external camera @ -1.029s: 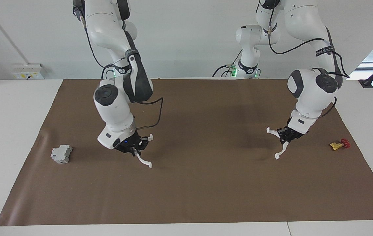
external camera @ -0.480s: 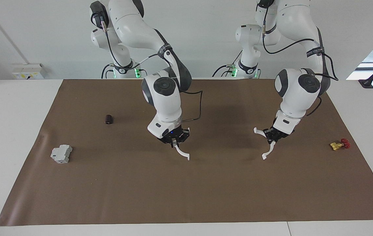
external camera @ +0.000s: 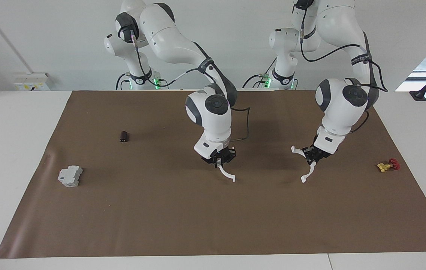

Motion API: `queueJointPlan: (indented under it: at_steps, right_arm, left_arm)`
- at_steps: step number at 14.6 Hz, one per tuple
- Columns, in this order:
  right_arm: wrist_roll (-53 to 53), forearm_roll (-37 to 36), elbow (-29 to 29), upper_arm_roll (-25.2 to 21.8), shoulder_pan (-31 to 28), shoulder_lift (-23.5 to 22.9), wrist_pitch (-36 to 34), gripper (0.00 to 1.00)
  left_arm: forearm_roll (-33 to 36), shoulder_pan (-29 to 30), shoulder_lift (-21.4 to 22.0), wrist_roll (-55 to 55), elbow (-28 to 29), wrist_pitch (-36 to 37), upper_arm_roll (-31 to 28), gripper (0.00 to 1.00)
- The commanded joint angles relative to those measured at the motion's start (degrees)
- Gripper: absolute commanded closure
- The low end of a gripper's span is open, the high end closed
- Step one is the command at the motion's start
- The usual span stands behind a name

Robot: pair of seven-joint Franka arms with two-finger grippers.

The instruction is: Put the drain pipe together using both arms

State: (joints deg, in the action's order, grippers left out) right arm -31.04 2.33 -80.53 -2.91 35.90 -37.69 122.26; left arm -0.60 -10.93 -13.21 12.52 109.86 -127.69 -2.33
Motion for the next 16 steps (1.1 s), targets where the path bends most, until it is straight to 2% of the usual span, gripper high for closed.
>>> queueJointPlan:
  at_steps: [1, 2, 4, 7, 8, 9, 10, 11, 12, 16]
  right_arm:
    - [-0.6, -1.7, 1.7, -0.1, 0.0, -1.0, 0.0, 1.0]
    - [-0.6, -2.2, 1.7, -0.1, 0.0, -1.0, 0.1, 1.0]
    - [-0.4, -2.2, 0.6, -0.1, 0.0, -0.9, 2.8, 0.75]
    - [-0.3, -2.2, -1.1, -0.1, 0.1, -0.8, 4.8, 0.61]
    - [-0.3, -2.2, -1.2, -0.1, 0.1, -0.8, 5.1, 0.46]
    - [-0.3, -2.3, -0.9, -0.1, 0.1, -0.5, 4.0, 0.38]
    - [-0.2, -2.4, -0.2, -0.1, 0.0, -0.2, 2.8, 0.21]
    - [-0.1, -2.7, 0.0, -0.2, -0.6, 0.1, 1.9, 0.09]
    - [1.0, -3.3, 0.4, -0.3, -1.8, 0.9, 0.5, 0.01]
    - [10.4, -3.5, 0.3, -0.4, -9.4, 6.8, -7.5, 0.0]
  left_arm:
    - [1.1, -0.1, 1.1, 0.9, 0.8, 0.7, -0.2, 1.0]
    - [1.1, 0.0, 1.1, 1.0, 0.8, 0.7, -0.2, 1.0]
    - [1.1, 0.0, 1.1, 0.9, 0.9, 0.6, -0.2, 1.0]
    - [1.1, 0.1, 1.3, 0.9, 0.9, 0.5, -0.2, 1.0]
    - [1.1, 0.1, 1.3, 0.9, 0.9, 0.4, -0.2, 1.0]
    - [1.1, 0.1, 1.3, 0.8, 0.9, 0.4, -0.2, 1.0]
    - [1.1, 0.1, 1.3, 0.8, 0.9, 0.4, -0.2, 1.0]
    - [1.1, 0.1, 1.3, 0.8, 0.9, 0.3, -0.2, 1.0]
    - [1.1, 0.0, 1.3, 0.9, 0.9, 0.3, -0.2, 1.0]
    - [1.1, -2.3, 0.6, 1.5, -0.9, 0.6, -0.2, 1.0]
